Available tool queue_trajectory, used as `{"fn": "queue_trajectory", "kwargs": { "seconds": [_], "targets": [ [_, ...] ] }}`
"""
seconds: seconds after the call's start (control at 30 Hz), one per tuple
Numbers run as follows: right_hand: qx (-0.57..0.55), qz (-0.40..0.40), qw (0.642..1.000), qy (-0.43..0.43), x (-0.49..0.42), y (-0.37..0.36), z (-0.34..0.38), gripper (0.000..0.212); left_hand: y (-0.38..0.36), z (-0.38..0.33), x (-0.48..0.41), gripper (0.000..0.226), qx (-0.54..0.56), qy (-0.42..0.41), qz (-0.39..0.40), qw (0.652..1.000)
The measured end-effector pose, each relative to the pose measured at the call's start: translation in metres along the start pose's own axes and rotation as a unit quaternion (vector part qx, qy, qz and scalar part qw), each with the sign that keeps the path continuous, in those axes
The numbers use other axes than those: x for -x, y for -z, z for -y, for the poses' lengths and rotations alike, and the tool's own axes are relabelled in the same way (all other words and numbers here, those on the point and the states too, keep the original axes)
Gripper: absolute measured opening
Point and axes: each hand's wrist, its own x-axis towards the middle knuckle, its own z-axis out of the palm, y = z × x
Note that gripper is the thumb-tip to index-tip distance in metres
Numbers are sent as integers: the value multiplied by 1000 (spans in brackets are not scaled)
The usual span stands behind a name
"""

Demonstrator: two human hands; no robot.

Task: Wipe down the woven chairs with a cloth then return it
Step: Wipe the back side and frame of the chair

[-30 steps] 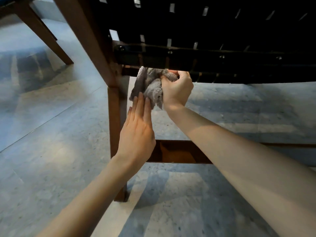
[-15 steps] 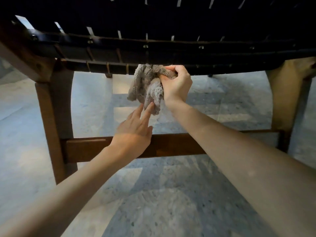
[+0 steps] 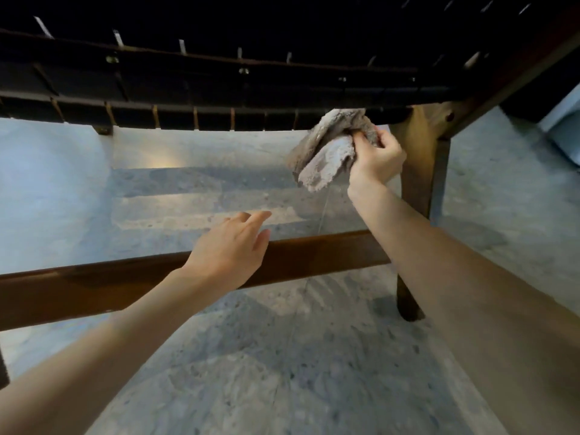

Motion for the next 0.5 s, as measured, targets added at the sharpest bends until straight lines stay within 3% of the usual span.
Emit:
{"fn": "queue_trajectory", "kwargs": {
  "seconds": [0.13,0.33,0.5],
  "targets": [
    [42,-74,996,8,-31,21,5,27,-10,-14,-11,43,33,-21,-12,999],
    [21,-96,994,-41,-29,14,3,24,-17,-18,-18,40,61,-41,-25,997],
    [76,21,995,66,-8,9,2,18,-11,-14,-15,38,67,-48,-23,996]
  ]
}}
